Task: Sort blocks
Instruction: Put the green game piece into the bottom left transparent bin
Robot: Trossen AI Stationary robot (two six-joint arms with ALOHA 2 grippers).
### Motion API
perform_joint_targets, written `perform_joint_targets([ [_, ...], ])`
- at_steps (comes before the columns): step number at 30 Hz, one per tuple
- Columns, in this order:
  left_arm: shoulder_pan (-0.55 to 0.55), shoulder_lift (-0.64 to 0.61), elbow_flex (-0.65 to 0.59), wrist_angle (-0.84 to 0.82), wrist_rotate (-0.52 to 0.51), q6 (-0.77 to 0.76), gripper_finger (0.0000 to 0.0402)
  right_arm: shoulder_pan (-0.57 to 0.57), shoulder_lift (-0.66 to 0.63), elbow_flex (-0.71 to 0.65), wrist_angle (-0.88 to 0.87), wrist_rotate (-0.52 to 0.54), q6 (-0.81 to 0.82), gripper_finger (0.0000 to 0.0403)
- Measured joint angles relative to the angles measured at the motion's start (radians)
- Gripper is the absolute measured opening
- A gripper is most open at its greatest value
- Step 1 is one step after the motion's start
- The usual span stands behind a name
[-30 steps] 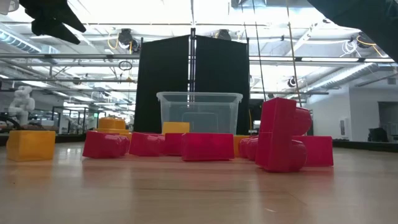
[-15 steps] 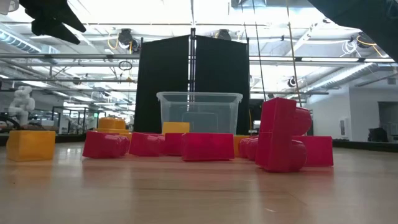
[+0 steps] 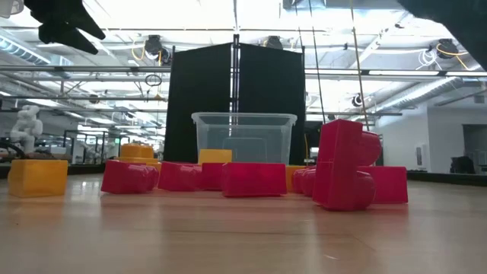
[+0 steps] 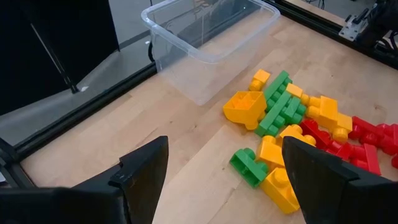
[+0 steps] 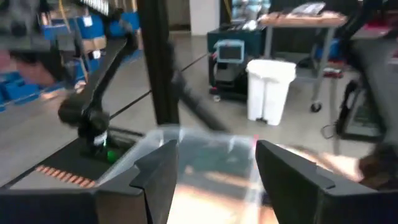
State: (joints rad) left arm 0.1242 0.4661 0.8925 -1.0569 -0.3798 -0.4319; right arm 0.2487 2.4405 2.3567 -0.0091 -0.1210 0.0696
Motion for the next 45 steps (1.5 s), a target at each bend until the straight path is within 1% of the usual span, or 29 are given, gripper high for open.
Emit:
perform_joint_targets([
  [4,0.0,0.0,0.0,0.0,0.0,0.001,0.0287,-0.029,-0.111,0.0,-0.177,-0.001,-0.008,0.021],
  [7,0.0,0.0,0.0,0.0,0.0,0.001,0.0287,-0.052,-0.2,0.0,-0.334,0.009,-0.045,0.021],
  [13,0.0,0.0,0.0,0.0,0.0,0.001,0.0287,-0.086,-0.354,0.001,-0.592,0.133,-0.165,0.021],
  [18,0.0,0.0,0.0,0.0,-0.001,0.001,0.0287,-0.12,-0.434,-0.001,-0.772,0.232,-0.222,0.021],
  [21,0.0,0.0,0.0,0.0,-0.001,0.001,0.0287,-0.147,-0.473,0.001,-0.926,0.311,-0.233,0.021],
  [26,0.0,0.0,0.0,0.0,-0.001,0.001,0.0287,-0.216,-0.484,-0.002,-1.158,0.317,-0.201,0.021],
  [29,0.0,0.0,0.0,0.0,-0.001,0.001,0.0287,-0.264,-0.482,-0.002,-1.252,0.3,-0.177,0.021],
  [33,0.0,0.0,0.0,0.0,-0.004,0.0,0.0287,-0.32,-0.476,-0.071,-1.258,0.242,-0.164,0.021],
  [38,0.0,0.0,0.0,0.0,-0.004,-0.005,0.0287,-0.357,-0.486,-0.211,-1.221,0.167,-0.164,0.021],
  [41,0.0,0.0,0.0,-0.001,-0.004,-0.006,0.0287,-0.368,-0.524,-0.353,-1.129,0.112,-0.164,0.021],
  [45,0.0,0.0,0.0,-0.003,-0.004,-0.005,0.0287,-0.383,-0.623,-0.593,-0.939,0.093,-0.142,0.021],
])
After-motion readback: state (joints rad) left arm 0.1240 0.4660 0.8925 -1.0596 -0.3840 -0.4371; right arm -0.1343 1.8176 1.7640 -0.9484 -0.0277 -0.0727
